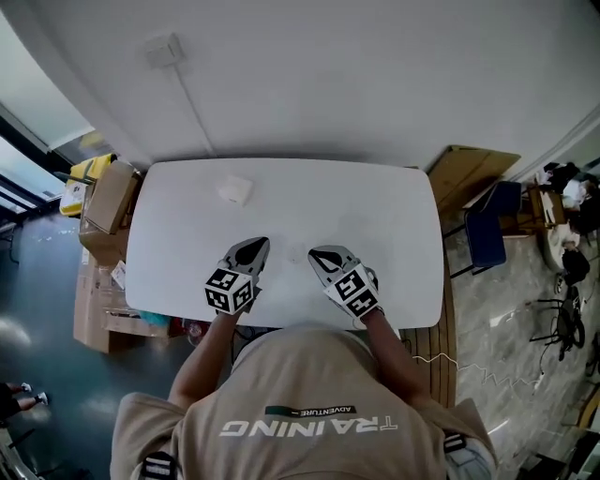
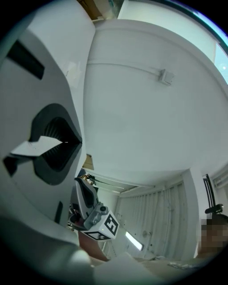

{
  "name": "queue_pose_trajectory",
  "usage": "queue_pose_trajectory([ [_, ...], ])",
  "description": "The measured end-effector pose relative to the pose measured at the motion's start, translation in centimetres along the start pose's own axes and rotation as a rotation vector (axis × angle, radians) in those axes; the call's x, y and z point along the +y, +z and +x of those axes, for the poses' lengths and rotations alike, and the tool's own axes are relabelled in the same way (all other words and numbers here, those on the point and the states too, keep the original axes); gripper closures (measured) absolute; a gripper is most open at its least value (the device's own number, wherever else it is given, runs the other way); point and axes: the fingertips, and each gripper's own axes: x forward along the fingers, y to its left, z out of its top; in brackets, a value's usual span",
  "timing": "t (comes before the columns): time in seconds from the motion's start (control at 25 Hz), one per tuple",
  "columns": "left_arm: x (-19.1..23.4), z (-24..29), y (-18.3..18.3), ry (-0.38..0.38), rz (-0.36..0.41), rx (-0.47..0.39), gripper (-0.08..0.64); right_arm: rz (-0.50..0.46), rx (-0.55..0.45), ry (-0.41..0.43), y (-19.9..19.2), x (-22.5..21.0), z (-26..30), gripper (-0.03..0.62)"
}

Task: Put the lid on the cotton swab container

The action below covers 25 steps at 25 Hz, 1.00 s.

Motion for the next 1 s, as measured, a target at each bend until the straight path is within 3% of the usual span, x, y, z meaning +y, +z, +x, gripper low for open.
queue_pose_trajectory([
  [0.36, -0.6, -4.5, 11.8, 0.015, 0.127, -0.225, 0.548, 0.052, -0.366, -0.134, 12.5, -1.8, -5.2, 0.574],
  [0.56, -1.6, -5.1, 16.6, 0.022, 0.165, -0.298, 0.546, 0.057, -0.472, -0.212, 16.0, -2.9, -7.9, 0.574],
  [0.72, -2.7, -5.3, 18.4, -0.01, 0.168, -0.332, 0.547, 0.053, -0.508, -0.234, 18.0, -2.6, -9.5, 0.574],
  [1.0, -2.7, -5.9, 17.9, -0.012, 0.182, -0.315, 0.548, 0.034, -0.562, -0.249, 20.9, -1.2, -10.6, 0.574],
])
